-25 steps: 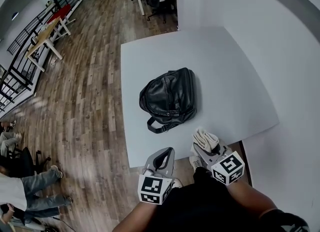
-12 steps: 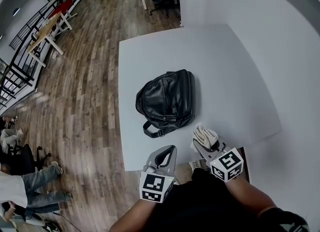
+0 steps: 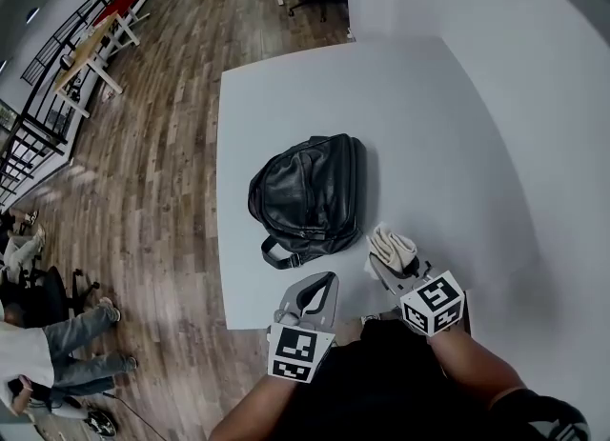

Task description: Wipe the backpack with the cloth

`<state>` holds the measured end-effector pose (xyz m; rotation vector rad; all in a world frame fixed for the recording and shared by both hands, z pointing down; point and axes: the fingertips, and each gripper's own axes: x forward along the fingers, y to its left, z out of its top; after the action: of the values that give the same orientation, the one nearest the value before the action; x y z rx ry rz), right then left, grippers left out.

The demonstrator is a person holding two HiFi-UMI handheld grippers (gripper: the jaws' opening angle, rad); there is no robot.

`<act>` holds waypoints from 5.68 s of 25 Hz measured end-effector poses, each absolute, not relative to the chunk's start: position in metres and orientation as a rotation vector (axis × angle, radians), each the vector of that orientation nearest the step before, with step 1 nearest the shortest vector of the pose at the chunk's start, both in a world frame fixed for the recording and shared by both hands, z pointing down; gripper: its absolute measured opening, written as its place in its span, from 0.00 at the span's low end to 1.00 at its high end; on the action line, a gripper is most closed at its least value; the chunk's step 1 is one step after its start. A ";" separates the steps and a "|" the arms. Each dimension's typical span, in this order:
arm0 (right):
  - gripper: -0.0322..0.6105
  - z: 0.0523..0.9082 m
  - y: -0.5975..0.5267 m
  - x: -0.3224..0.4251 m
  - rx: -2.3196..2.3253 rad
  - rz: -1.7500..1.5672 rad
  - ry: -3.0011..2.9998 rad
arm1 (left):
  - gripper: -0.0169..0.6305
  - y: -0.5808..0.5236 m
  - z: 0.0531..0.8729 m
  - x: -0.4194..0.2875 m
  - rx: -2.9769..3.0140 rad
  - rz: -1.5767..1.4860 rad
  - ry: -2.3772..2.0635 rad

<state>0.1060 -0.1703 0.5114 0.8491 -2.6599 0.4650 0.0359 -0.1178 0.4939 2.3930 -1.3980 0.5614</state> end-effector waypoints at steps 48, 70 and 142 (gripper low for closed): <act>0.20 0.614 -0.444 0.093 0.815 0.021 -2.469 | 0.04 -0.173 0.557 0.006 2.037 0.618 -1.563; 0.20 0.605 -0.396 0.090 0.773 -0.007 -2.473 | 0.04 -0.150 0.550 -0.003 2.009 0.565 -1.611; 0.20 0.576 -0.175 0.054 1.228 0.133 -2.313 | 0.04 -0.057 0.506 -0.106 2.362 0.424 -1.375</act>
<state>0.0539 -0.1749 0.5759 1.2280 -2.3127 0.1326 -0.1061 -0.0573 0.5063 2.3625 -1.3753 0.4241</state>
